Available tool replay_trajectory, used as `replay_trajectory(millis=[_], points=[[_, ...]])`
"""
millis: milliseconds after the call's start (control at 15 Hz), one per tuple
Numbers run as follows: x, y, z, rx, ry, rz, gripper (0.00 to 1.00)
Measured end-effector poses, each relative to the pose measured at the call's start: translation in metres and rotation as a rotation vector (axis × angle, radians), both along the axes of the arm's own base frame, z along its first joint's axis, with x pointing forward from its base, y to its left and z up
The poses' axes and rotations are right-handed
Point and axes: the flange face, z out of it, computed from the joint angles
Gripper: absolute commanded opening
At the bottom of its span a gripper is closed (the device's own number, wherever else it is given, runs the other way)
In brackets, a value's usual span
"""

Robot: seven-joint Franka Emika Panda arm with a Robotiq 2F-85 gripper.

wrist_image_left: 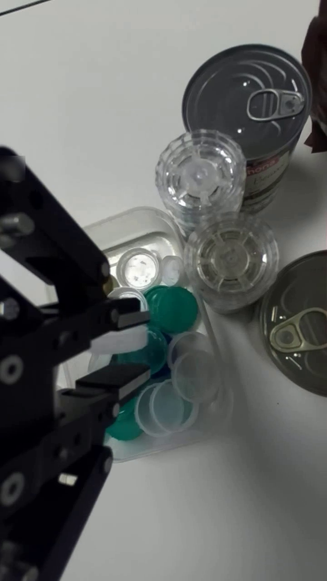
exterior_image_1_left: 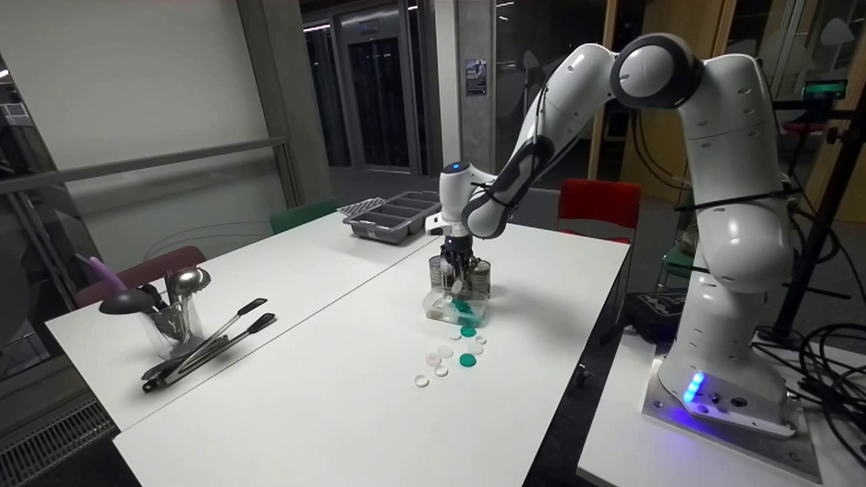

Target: Pick up one white object from the table and put it in the bowl

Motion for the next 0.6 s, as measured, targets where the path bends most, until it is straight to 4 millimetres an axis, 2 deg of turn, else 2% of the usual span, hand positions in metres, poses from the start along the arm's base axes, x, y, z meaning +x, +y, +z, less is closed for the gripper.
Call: replay_trajectory(millis=[333, 467, 600], points=[[0.014, 0.009, 0.001, -0.006, 0.016, 0.008, 0.99], [0.014, 0.016, 0.001, -0.003, 0.016, 0.023, 1.00], [0.013, 0.035, 0.002, 0.005, 0.025, 0.100, 1.00]])
